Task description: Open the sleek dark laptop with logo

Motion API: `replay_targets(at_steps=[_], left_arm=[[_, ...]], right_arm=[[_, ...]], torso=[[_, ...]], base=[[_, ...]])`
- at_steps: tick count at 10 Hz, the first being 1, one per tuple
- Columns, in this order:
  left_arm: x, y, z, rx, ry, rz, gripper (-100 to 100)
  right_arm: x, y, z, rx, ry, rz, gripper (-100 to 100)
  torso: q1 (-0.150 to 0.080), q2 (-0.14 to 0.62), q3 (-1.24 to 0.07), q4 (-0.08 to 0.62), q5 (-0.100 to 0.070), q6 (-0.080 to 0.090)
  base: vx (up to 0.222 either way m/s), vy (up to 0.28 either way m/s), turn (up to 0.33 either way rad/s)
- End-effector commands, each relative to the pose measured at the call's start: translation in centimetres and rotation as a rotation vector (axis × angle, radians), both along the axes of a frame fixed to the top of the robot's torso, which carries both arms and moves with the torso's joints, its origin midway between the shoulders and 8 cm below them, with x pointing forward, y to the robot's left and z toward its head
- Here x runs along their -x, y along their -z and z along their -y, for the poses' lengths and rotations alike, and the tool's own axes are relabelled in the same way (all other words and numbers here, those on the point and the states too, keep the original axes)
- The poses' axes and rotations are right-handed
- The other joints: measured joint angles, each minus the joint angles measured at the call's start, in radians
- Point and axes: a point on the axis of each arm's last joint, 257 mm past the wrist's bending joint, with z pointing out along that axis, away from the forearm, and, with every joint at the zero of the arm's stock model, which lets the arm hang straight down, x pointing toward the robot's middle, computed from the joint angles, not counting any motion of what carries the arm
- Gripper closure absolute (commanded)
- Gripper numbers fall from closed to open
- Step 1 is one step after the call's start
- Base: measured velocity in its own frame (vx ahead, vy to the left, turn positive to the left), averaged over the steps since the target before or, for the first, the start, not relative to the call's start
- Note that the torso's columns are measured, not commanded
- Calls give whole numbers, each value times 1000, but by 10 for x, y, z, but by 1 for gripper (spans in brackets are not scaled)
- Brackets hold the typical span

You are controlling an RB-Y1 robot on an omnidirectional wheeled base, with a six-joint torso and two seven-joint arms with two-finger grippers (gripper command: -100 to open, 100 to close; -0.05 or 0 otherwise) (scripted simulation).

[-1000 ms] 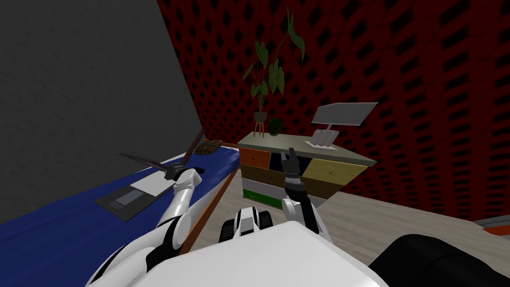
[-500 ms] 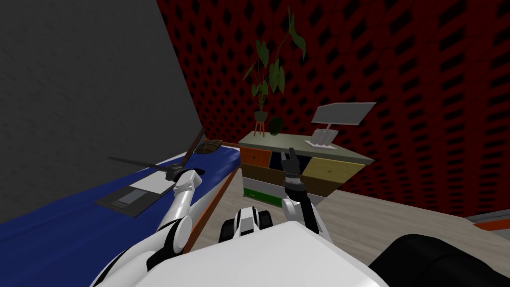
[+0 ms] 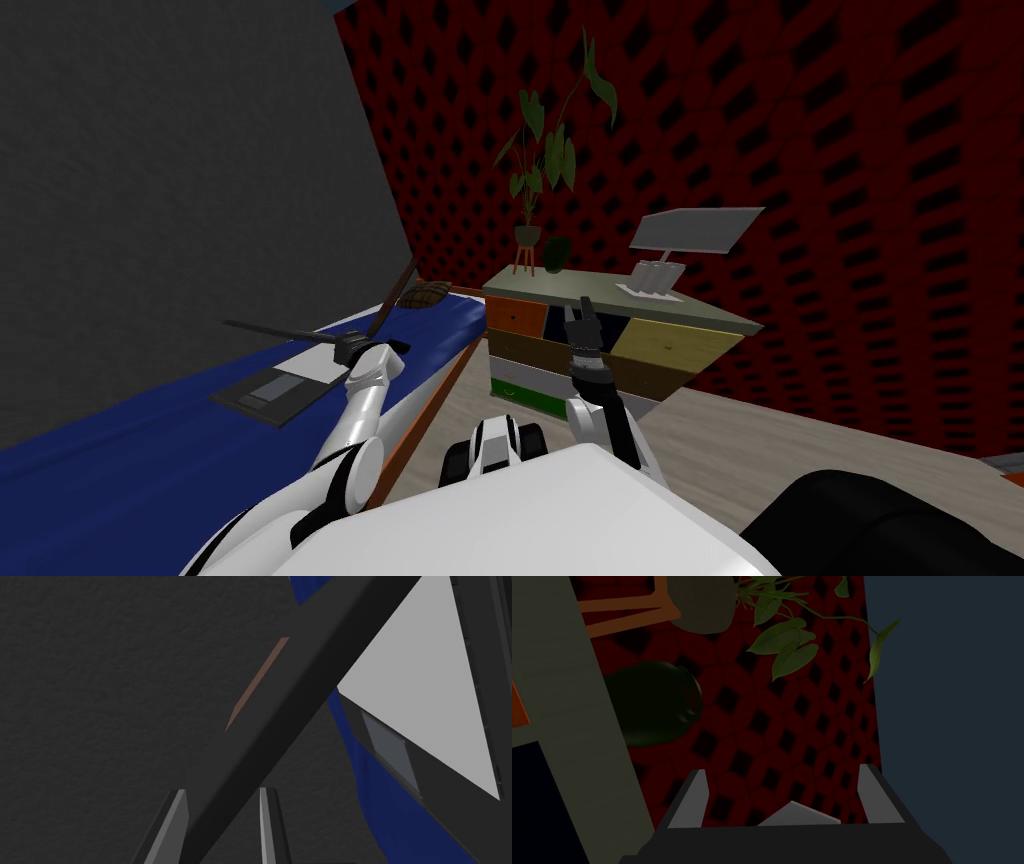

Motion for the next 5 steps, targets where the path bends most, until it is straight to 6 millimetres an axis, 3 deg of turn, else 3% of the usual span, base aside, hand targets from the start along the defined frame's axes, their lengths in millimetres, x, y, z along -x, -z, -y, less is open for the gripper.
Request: replay_targets(at_steps=[1,4,5], left_arm=[[-16,17,2,31,78,-54,100],[-17,28,4,91,83,-27,100],[-22,37,-5,75,121,-92,100]], right_arm=[[0,0,0,0,0,0,0],[0,0,0,0,0,0,0],[0,0,0,0,0,0,0]], torso=[[2,-1,-1,-2,2,3],[10,-2,-1,-2,7,14],[9,-4,-2,-3,7,11]], base=[[62,-78,90],[-14,2,-33],[115,-57,236]])
